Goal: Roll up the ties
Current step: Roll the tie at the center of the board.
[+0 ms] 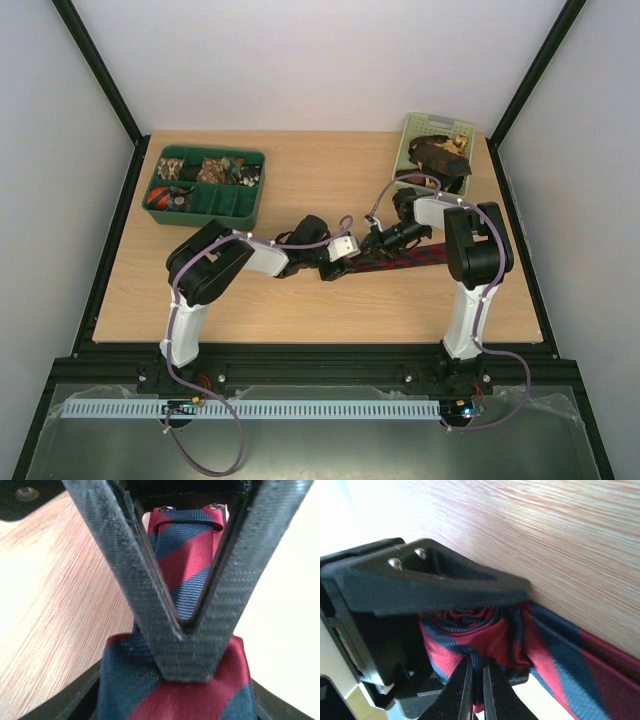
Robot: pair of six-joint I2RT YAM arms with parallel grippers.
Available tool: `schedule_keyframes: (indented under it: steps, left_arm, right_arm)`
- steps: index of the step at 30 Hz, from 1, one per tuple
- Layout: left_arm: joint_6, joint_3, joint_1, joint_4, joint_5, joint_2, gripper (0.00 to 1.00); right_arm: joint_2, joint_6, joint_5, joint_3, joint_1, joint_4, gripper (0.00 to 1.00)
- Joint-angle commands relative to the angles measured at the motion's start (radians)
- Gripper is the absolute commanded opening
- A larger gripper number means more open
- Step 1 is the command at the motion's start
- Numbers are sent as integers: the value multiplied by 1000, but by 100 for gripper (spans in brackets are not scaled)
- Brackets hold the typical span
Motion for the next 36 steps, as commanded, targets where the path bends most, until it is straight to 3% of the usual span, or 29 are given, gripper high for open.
schedule_keyframes:
  steps: [1,7,23,29,36]
  left_arm:
    - [30,-42,31,-266,-53,66,59]
    - [-13,-36,44,-146,24,3,75]
    - [-51,-248,46,174,98,-104,86]
    - [-67,-238,29,219,65,-79,86]
    - [-50,-198,22,222,22,-28,75]
  right_arm:
    - [56,-23,166,-54,-9,-37,1]
    - [81,-20,248,-65,-17,-23,1]
    - [79,-17,338,-106,26,18,1]
    - [126,-7,336,-82,53,63,1]
    - [173,-42,330,0,74,61,1]
